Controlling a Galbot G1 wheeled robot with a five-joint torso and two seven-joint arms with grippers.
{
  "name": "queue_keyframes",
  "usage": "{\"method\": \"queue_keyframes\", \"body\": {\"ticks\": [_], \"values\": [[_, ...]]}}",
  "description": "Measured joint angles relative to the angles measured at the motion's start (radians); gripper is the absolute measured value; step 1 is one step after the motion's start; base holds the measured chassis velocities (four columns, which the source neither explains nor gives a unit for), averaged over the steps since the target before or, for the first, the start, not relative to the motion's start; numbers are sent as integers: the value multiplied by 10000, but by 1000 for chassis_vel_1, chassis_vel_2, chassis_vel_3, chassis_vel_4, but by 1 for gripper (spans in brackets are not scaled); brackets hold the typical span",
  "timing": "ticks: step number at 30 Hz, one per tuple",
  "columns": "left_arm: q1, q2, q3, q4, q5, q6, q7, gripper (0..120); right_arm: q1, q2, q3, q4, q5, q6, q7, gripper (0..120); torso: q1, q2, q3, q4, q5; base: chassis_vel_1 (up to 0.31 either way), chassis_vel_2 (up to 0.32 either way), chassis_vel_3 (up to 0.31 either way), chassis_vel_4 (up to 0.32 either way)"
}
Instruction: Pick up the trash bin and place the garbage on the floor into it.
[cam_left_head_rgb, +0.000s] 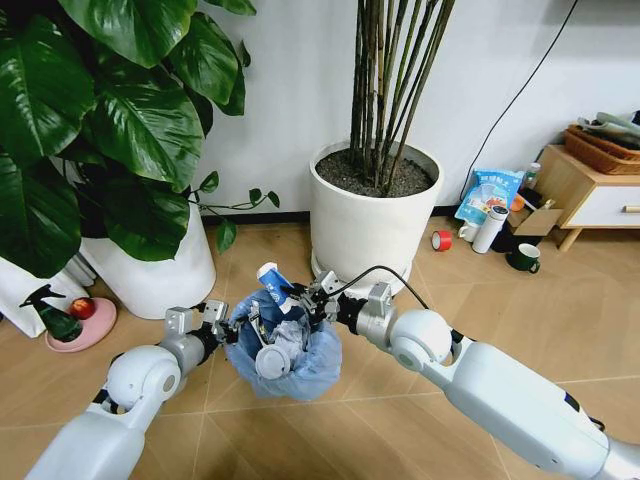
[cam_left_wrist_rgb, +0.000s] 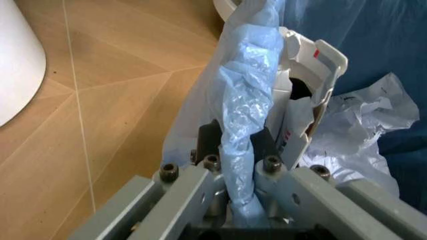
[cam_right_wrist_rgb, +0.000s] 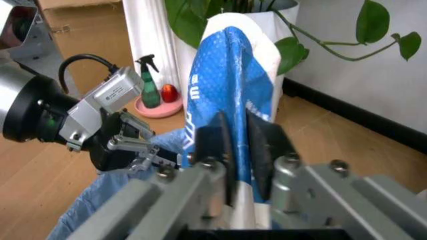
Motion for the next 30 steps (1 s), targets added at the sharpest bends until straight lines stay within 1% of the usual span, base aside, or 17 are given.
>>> {"method": "queue_keyframes", "body": {"ticks": [1, 3, 4, 6, 7, 11, 12, 15, 17, 18, 19, 21, 23, 24, 27, 28, 30], "values": [[0, 0, 0, 0, 0, 0, 0, 0, 0, 0, 0, 0, 0, 0, 0, 12, 0, 0, 0, 0, 0, 0, 0, 0, 0], [0, 0, 0, 0, -2, 0, 0, 0, -52, 0, 2, 0, -46, 0, 35, 23, 0, 0, 0, 0, 0, 0, 0, 0, 0], [0, -2, 0, 0, -2, 0, 0, 0, -79, -1, 11, 0, -70, 0, 45, 25, 0, 0, 0, 0, 1, 0, 0, 0, 0], [0, -14, 0, 0, -3, -1, 0, 0, -140, -9, 48, 6, -114, 1, 65, 35, 0, 0, 0, -1, 0, 0, 0, 0, 0], [0, -14, 0, 0, -3, -1, 0, 0, -140, -9, 48, 6, -114, 1, 65, 35, 0, 0, 0, -1, 0, 0, 0, 0, 0], [8, -20, -3, -3, -3, -6, -1, 0, -202, -32, 125, 96, -124, 11, 89, 53, 0, 0, 0, 0, 0, 0, 0, 0, 0], [8, -20, -3, -3, -3, -6, -1, 0, -202, -32, 125, 96, -124, 11, 89, 53, 0, 0, 0, 0, 0, 0, 0, 0, 0], [37, -22, -41, -33, -3, -10, -15, 0, -286, 0, 319, 193, -104, 43, 305, 67, 0, 0, 0, 0, 0, 0, 0, 0, 0], [53, -31, -68, -47, -3, -9, -27, 0, -368, 18, 443, 239, -79, 54, 471, 70, 0, 0, 0, 1, 0, 0, 0, 0, 0], [79, -60, -123, -68, -6, -11, -47, 0, -575, 35, 712, 329, -18, 64, 831, 79, 0, 0, 0, 1, 1, 0, 0, 0, 0], [79, -60, -123, -68, -6, -11, -47, 0, -575, 35, 712, 329, -18, 64, 831, 79, 0, 0, 0, 1, 1, 0, 0, 0, 0], [127, -83, -200, -90, -7, -13, -68, 0, -1036, 35, 1226, 415, 10, 89, 1360, 85, 0, 1, 0, 1, 0, 0, 0, 0, 0], [190, -93, -259, -133, -7, -15, -77, 0, -1573, -12, 1870, 481, -3, 96, 1761, 96, -1, 1, 0, 0, 2, 0, 0, 0, 0], [190, -93, -259, -133, -7, -15, -77, 0, -1573, -12, 1870, 481, -3, 96, 1761, 96, -1, 1, 0, 0, 2, 0, 0, 0, 0], [246, -176, -289, -142, 17, -25, -96, 0, -2386, -47, 2932, 547, -217, 102, 2086, 100, -1, 2, 0, -1, 2, 0, 0, 0, 0], [246, -176, -289, -142, 17, -25, -96, 0, -2386, -47, 2932, 547, -217, 102, 2086, 100, -1, 2, 0, -1, 2, 0, 0, 0, 0], [251, -230, -289, -142, 40, -27, -105, 0, -2985, 2, 3773, 633, -616, 117, 2074, 100, -1, 2, 0, -1, 0, 0, 0, 0, 0]]}}
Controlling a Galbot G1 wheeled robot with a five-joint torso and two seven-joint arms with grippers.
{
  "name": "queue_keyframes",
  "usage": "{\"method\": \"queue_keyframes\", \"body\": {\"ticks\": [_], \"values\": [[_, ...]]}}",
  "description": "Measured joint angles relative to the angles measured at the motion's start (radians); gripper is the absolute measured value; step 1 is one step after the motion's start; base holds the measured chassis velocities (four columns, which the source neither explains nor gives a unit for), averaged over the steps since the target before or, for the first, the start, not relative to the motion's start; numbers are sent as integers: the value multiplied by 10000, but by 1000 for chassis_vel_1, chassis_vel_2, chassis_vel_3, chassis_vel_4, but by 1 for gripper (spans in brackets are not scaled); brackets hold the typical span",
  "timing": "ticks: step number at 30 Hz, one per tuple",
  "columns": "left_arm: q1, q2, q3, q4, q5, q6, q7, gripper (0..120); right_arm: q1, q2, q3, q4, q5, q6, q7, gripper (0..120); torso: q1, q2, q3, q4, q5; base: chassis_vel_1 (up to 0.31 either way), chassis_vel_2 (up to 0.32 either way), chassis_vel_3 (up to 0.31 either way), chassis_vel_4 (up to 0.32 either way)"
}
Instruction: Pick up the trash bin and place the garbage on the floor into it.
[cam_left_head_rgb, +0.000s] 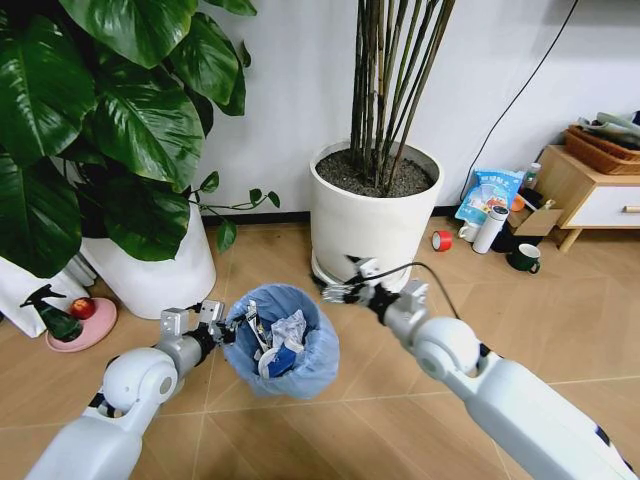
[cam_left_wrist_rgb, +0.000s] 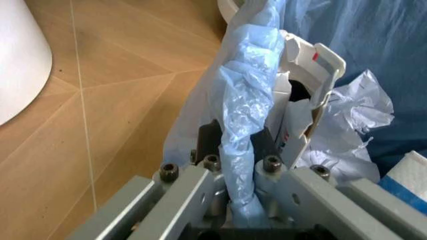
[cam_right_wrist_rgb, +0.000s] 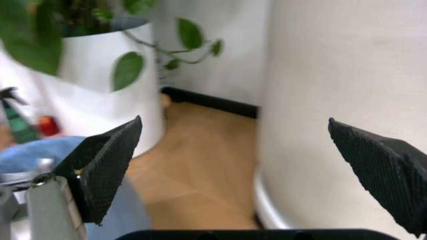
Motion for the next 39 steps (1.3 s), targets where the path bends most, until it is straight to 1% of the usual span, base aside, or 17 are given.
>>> {"method": "queue_keyframes", "body": {"ticks": [2, 3, 4, 7, 9, 12, 13, 17, 30, 39], "values": [[0, -41, 0, 3, 15, -1, -6, 0, -399, 76, 501, 84, -194, -18, -16, 100, 0, 0, 0, 1, 2, 0, 0, 0, 0], [0, -41, 0, 3, 15, -1, -6, 0, -399, 76, 501, 84, -194, -18, -16, 100, 0, 0, 0, 1, 2, 0, 0, 0, 0], [6, -84, 0, 5, 35, -3, -8, 0, -742, 173, 909, 156, -371, -19, -33, 100, 0, 0, 0, 1, 0, 0, 0, 0, 0], [95, -164, -20, -1, 84, -5, -15, 0, -1631, 407, 1669, 335, -750, -14, -129, 100, 0, 0, 0, 1, 1, 0, 0, 0, 0], [112, -170, -26, -7, 91, -4, -16, 0, -1846, 464, 1821, 379, -838, -6, -156, 100, 0, 0, 0, 2, 0, 0, 0, 0, 0], [182, -187, -52, -43, 129, -9, -17, 0, -2914, 824, 2493, 599, -1226, 94, -235, 100, 0, 0, 0, 0, 1, 0, 0, 0, 0], [182, -187, -52, -43, 129, -9, -17, 0, -2914, 824, 2493, 599, -1226, 94, -235, 100, 0, 0, 0, 0, 1, 0, 0, 0, 0], [228, -224, -53, -58, 179, -13, -17, 0, -3740, 1218, 3056, 769, -1556, 271, -372, 100, 0, 0, 0, 2, -1, 0, 0, 0, 0], [309, -356, -37, -74, 329, -34, 9, 0, -4566, 1881, 3780, 1037, -1907, 551, -540, 100, 0, 0, 1, 1, -1, 4, -4, -2, 5], [300, -396, -19, -68, 349, -44, 23, 0, -4585, 1950, 3831, 1021, -1916, 590, -557, 100, 0, 0, 0, 2, 0, 81, -78, -81, 76]]}}
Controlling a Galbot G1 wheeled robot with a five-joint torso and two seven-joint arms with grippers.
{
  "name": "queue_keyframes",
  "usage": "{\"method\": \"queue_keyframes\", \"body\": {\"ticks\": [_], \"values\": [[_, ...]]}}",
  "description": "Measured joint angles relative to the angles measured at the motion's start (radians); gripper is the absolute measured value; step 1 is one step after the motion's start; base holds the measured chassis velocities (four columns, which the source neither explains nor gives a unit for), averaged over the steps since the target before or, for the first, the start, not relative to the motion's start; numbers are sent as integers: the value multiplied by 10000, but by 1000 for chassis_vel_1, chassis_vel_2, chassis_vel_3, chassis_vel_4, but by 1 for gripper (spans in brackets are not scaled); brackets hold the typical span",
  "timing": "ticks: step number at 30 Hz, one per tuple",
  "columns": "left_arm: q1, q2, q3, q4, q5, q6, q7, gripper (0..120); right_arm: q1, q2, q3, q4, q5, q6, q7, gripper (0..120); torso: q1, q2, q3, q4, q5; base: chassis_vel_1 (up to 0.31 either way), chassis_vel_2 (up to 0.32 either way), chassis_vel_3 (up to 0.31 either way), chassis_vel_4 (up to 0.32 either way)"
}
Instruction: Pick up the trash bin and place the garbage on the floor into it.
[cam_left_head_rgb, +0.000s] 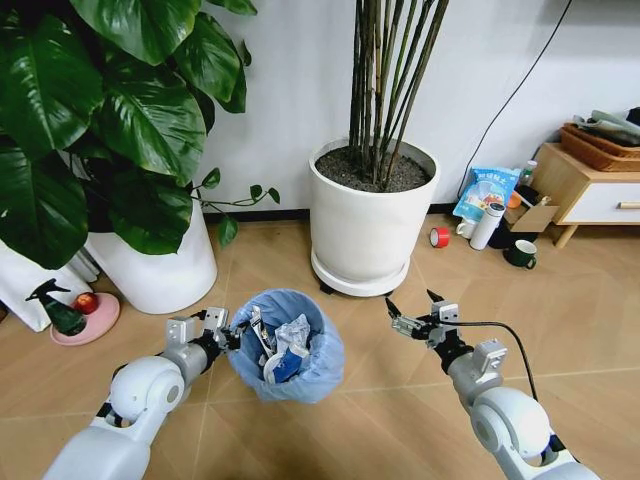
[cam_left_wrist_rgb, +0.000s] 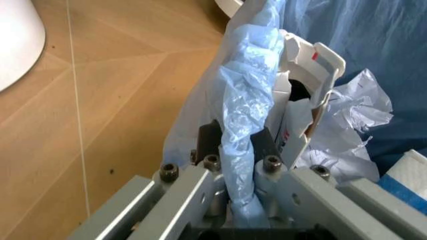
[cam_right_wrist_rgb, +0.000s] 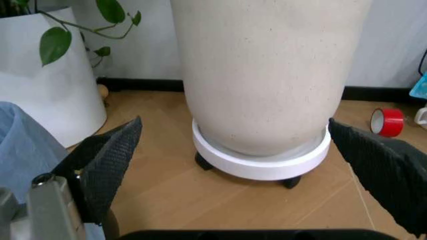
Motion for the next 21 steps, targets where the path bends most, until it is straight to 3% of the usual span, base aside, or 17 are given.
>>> {"method": "queue_keyframes", "body": {"ticks": [21], "values": [[242, -74, -125, -185, 92, -14, 9, 0, -171, 94, -192, -23, -260, 68, -70, 100, 0, -1, 1, 0, 0, 65, -60, -64, 61]]}}
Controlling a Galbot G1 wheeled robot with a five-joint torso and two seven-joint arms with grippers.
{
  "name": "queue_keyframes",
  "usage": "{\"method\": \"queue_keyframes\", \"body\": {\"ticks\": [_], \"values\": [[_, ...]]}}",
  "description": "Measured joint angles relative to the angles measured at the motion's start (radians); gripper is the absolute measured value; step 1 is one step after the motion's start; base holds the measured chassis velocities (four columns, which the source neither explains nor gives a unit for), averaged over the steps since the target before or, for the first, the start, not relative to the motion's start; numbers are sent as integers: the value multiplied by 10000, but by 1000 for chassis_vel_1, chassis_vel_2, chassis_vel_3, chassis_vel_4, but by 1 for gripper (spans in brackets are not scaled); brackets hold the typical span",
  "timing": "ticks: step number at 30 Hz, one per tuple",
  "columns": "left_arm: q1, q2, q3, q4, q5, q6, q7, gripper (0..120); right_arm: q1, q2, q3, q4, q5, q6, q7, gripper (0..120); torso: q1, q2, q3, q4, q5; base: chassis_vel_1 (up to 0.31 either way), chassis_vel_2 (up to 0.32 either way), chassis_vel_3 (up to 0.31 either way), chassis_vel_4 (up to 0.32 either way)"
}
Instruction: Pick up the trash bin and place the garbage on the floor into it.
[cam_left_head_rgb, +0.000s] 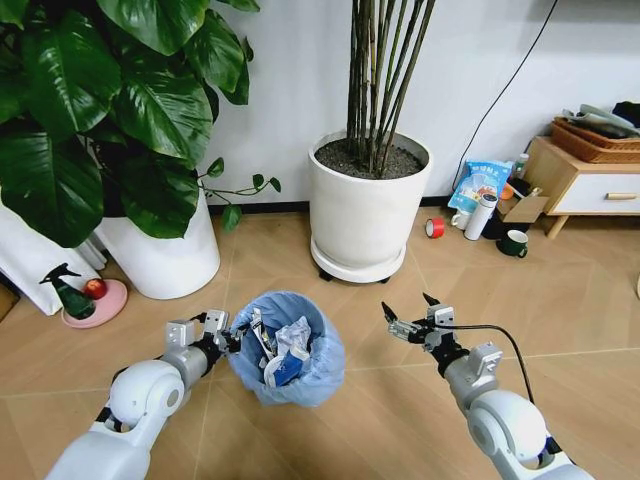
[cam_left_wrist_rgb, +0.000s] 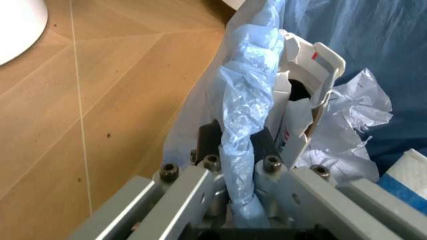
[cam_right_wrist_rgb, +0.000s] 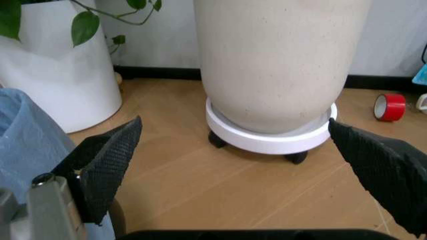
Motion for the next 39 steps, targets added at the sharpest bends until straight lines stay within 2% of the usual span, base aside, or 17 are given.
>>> {"method": "queue_keyframes", "body": {"ticks": [39], "values": [[163, -96, -116, -191, 121, -72, 85, 0, -437, 200, 21, 300, -362, 14, -46, 100, 1, 0, 0, 0, 0, 64, -65, -63, 64]]}}
